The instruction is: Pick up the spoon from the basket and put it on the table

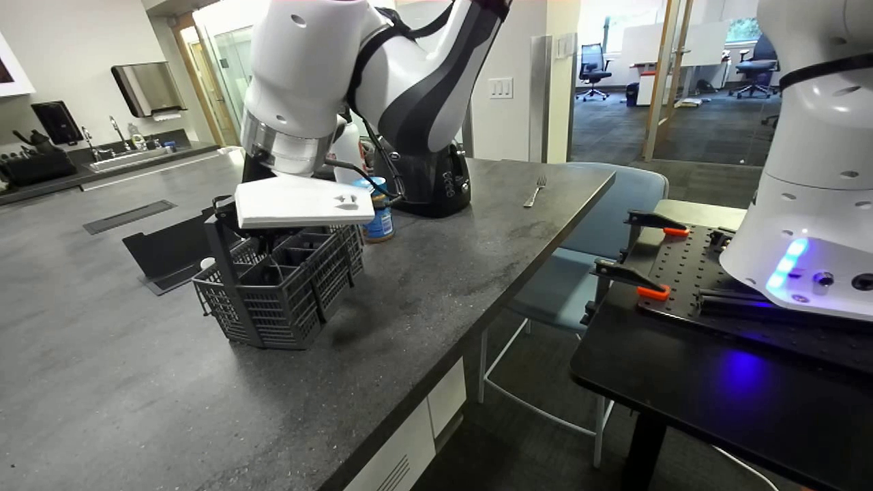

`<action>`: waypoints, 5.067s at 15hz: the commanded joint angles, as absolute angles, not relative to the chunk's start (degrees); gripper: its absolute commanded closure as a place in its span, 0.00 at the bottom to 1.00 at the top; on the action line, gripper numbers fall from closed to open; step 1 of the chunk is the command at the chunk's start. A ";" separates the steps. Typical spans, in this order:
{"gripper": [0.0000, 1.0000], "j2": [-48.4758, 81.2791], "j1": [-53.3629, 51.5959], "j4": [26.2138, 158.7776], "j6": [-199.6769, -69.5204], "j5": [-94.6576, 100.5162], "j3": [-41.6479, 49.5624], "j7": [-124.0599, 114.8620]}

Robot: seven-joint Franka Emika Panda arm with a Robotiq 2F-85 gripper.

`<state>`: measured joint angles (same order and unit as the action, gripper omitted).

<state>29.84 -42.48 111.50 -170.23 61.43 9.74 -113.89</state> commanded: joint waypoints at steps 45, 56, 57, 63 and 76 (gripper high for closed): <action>0.97 -0.15 -25.61 131.53 -121.87 50.12 -14.32 -68.11; 0.93 4.59 -20.15 131.78 -122.52 50.93 -14.25 -60.78; 0.98 4.59 -20.15 131.76 -122.52 50.93 -14.25 -60.78; 0.98 9.07 -19.74 132.03 -122.63 65.68 -13.65 -59.98; 0.98 22.19 -16.69 133.36 -128.75 82.92 -13.92 -59.47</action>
